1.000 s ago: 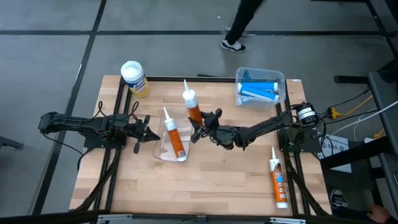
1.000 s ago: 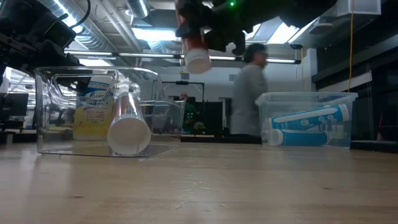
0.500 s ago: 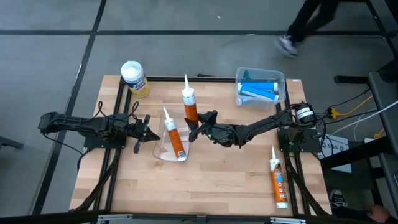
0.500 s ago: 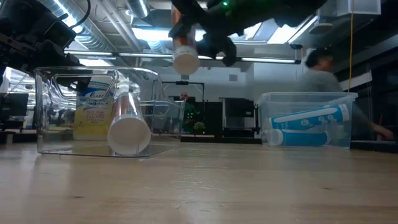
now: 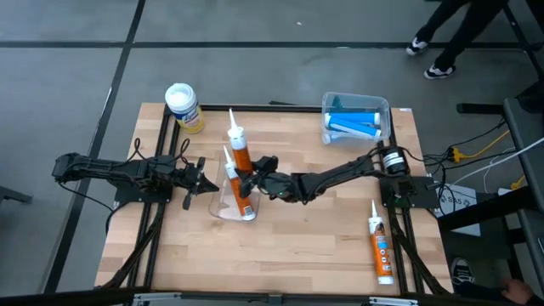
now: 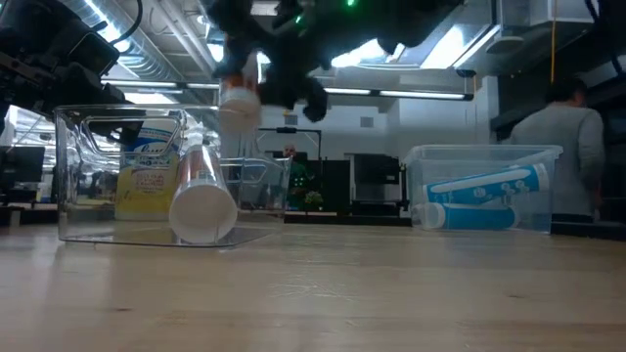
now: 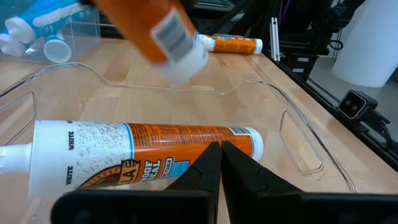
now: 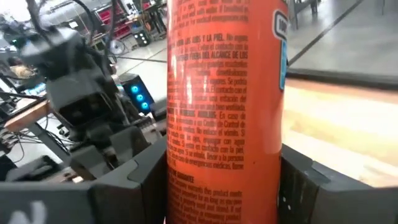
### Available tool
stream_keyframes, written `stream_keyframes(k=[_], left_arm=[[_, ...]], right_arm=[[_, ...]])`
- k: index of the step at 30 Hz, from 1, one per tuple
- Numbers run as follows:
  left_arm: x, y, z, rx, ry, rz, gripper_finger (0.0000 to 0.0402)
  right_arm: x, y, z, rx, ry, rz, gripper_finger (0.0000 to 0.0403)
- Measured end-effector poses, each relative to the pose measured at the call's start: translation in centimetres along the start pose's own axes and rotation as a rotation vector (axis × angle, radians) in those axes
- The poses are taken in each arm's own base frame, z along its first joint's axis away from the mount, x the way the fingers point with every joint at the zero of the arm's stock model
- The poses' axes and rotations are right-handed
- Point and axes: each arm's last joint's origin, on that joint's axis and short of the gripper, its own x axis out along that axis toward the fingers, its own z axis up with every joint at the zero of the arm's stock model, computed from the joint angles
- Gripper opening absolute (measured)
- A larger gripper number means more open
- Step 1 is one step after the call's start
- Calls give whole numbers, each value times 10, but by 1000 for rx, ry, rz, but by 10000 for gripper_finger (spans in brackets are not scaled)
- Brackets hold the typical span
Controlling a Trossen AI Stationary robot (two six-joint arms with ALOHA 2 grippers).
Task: Pick & place silicon tubes, Sealant and Lysol wipes
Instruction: Put the top orange sealant into the transparent bin
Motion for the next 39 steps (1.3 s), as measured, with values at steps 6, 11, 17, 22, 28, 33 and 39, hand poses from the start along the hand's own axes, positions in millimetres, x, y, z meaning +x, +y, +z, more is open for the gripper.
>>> stream_keyframes(k=[6, 11, 17, 22, 28, 33, 39], left_arm=[[0, 0, 0, 0, 0, 0, 12], [0, 0, 0, 0, 0, 0, 10], [0, 0, 0, 0, 1, 0, 9], [0, 0, 0, 0, 0, 0, 12], [0, 0, 0, 0, 0, 0, 8], [0, 0, 0, 0, 1, 0, 11], [0, 0, 0, 0, 1, 0, 10]], right_arm=[[20, -6, -22, -19, 24, -31, 210], [30, -15, -34, -74, 67, -74, 210], [30, -19, -39, -72, 101, -101, 210], [30, -19, -41, -77, 125, -84, 210], [30, -23, -43, -51, 150, -118, 267], [31, -26, -42, -21, 162, -141, 302], [31, -27, -43, -22, 164, -141, 278]])
